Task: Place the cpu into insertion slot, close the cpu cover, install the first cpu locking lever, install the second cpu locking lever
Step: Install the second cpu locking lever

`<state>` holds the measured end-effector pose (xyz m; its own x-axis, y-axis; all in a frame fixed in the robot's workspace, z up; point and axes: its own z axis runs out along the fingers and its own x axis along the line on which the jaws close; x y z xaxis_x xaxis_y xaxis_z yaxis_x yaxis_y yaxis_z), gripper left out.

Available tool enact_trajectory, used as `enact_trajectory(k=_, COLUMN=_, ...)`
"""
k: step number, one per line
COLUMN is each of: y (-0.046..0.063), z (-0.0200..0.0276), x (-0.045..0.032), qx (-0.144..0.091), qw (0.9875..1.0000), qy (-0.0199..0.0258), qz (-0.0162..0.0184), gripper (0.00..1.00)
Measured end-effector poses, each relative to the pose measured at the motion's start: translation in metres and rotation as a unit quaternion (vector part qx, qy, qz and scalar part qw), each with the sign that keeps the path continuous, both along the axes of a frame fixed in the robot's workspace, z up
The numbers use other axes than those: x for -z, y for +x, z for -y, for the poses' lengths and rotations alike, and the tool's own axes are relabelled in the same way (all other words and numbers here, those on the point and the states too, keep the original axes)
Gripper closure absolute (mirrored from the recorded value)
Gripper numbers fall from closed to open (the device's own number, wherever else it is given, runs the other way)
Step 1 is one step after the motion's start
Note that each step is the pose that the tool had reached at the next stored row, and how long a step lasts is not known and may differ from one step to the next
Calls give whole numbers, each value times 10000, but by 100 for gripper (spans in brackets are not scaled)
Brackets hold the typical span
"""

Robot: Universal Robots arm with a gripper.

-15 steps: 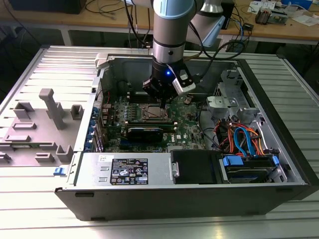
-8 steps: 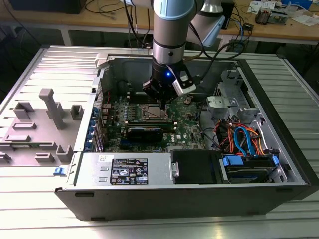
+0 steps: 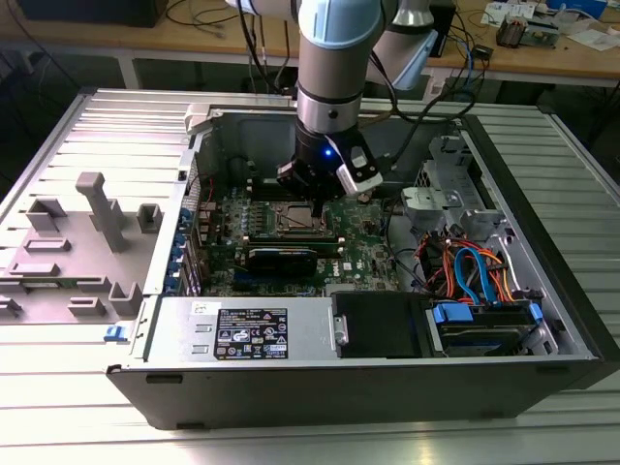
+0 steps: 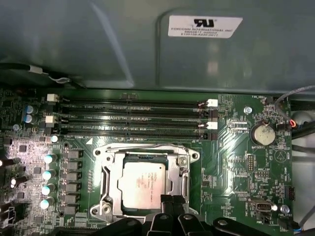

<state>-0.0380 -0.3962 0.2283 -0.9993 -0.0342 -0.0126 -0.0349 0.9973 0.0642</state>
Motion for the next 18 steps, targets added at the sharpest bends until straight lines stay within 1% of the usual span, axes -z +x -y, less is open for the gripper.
enact_trajectory(k=1, y=0, z=3, x=-8, qx=0, qw=10000, qy=21, qz=-1, gripper=89)
enact_trajectory(k=3, y=-1, z=6, x=-32, qx=1, qw=10000, qy=45, qz=0, gripper=89)
enact_trajectory(k=7, y=0, z=15, x=-67, qx=0, qw=10000, qy=47, qz=0, gripper=89)
enact_trajectory(k=12, y=0, z=39, x=-71, qx=0, qw=10000, qy=48, qz=0, gripper=89)
enact_trajectory(k=16, y=0, z=97, x=-71, qx=0, qw=10000, qy=48, qz=0, gripper=89)
enact_trajectory(k=18, y=-1, z=135, x=-71, qx=1, qw=10000, qy=48, qz=0, gripper=89)
